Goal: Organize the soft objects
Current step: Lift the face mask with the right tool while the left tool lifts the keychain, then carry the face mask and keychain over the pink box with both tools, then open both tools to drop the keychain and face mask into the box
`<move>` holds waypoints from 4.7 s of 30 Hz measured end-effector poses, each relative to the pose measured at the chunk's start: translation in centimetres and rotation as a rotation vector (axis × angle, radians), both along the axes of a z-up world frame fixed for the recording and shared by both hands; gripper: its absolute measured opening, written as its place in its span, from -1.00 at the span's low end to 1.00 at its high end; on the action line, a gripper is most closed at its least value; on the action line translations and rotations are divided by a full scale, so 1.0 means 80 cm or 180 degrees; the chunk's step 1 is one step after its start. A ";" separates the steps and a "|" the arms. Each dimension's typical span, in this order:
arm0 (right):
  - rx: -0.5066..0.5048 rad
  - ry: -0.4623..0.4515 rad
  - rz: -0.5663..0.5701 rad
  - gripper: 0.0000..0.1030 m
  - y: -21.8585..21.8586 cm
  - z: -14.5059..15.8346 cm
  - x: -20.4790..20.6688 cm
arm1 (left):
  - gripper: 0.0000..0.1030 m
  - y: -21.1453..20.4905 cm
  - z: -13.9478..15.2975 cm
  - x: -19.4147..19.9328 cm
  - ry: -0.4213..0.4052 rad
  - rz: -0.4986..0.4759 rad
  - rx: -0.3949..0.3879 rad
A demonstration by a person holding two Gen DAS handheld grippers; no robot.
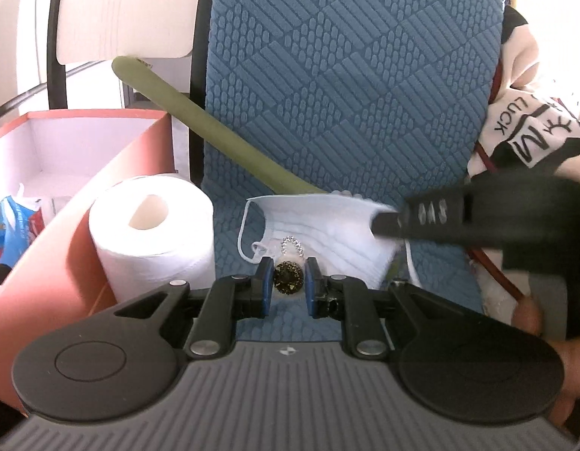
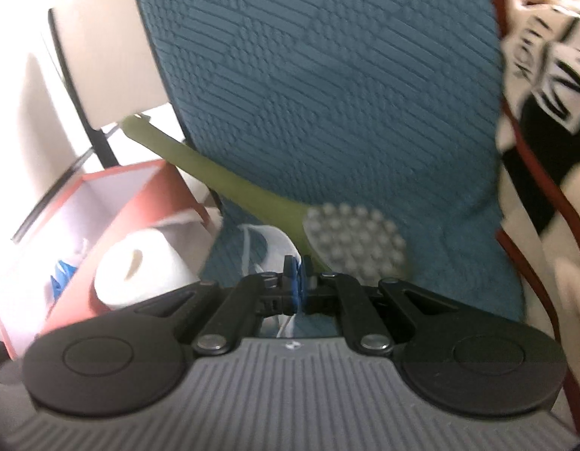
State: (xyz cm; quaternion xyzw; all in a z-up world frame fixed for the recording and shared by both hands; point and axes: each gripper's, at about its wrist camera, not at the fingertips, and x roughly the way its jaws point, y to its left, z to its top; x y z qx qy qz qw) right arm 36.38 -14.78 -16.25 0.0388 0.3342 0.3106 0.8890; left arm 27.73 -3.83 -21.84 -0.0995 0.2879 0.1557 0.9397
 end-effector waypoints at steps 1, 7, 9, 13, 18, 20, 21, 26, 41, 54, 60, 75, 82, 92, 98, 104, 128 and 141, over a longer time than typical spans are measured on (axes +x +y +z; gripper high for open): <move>-0.0015 -0.0002 -0.0035 -0.89 -0.001 -0.001 -0.006 | -0.60 0.002 0.001 -0.003 0.0002 -0.0002 -0.0024; -0.0170 0.0011 -0.0207 -0.89 -0.007 -0.006 -0.041 | -0.60 0.009 0.013 -0.030 0.0010 -0.0057 -0.0118; -0.0227 0.0039 -0.0248 -0.89 -0.008 -0.009 -0.051 | -0.60 0.015 0.016 -0.040 0.0044 -0.0068 -0.0178; -0.0176 0.0052 -0.0325 -0.89 -0.019 -0.008 -0.078 | -0.60 0.023 0.022 -0.059 0.0089 -0.0103 -0.0209; -0.0226 -0.0002 -0.0453 -0.90 -0.025 -0.004 -0.110 | -0.60 0.029 0.026 -0.077 0.0153 -0.0185 -0.0287; -0.0286 -0.0073 -0.0484 -0.90 -0.025 0.001 -0.122 | -0.60 0.033 0.030 -0.085 0.0172 -0.0220 -0.0335; -0.0285 -0.0092 -0.0498 -0.90 -0.027 0.003 -0.130 | -0.60 0.035 0.033 -0.089 0.0182 -0.0240 -0.0371; -0.0285 -0.0067 -0.0581 -0.90 -0.035 0.009 -0.161 | -0.60 0.038 0.046 -0.105 0.0204 -0.0324 -0.0393; -0.0400 -0.0228 -0.0711 -0.90 -0.044 0.053 -0.225 | -0.60 0.025 0.072 -0.129 0.0270 -0.0714 -0.0618; -0.0278 -0.0390 -0.0641 -0.90 -0.014 0.095 -0.251 | -0.60 0.075 0.108 -0.158 0.0188 -0.0676 -0.0649; -0.0256 -0.0520 -0.0508 -0.90 0.011 0.119 -0.266 | -0.60 0.105 0.126 -0.172 0.0145 -0.0621 -0.0683; -0.0147 -0.0710 -0.0040 -0.90 0.107 0.157 -0.299 | -0.60 0.205 0.162 -0.226 -0.0016 -0.0248 -0.0647; -0.0106 -0.0710 0.0230 -0.90 0.152 0.165 -0.312 | -0.60 0.248 0.169 -0.250 -0.0037 -0.0036 -0.0644; -0.0041 -0.0692 0.0537 -0.90 0.222 0.170 -0.318 | -0.60 0.313 0.179 -0.272 -0.0044 0.0216 -0.0633; -0.0097 -0.0571 0.0581 -0.90 0.264 0.154 -0.293 | -0.60 0.359 0.165 -0.260 0.0038 0.0347 -0.0667; -0.0197 -0.0377 0.0578 -0.90 0.302 0.128 -0.257 | -0.60 0.396 0.144 -0.241 0.0184 0.0393 -0.0747; -0.0350 0.0690 0.0522 -0.90 0.423 0.002 -0.109 | -0.60 0.467 0.047 -0.143 0.0768 0.0278 -0.0905; -0.0350 0.1045 0.0525 -0.86 0.450 -0.026 -0.088 | -0.58 0.477 0.035 -0.139 0.0836 0.0269 -0.0951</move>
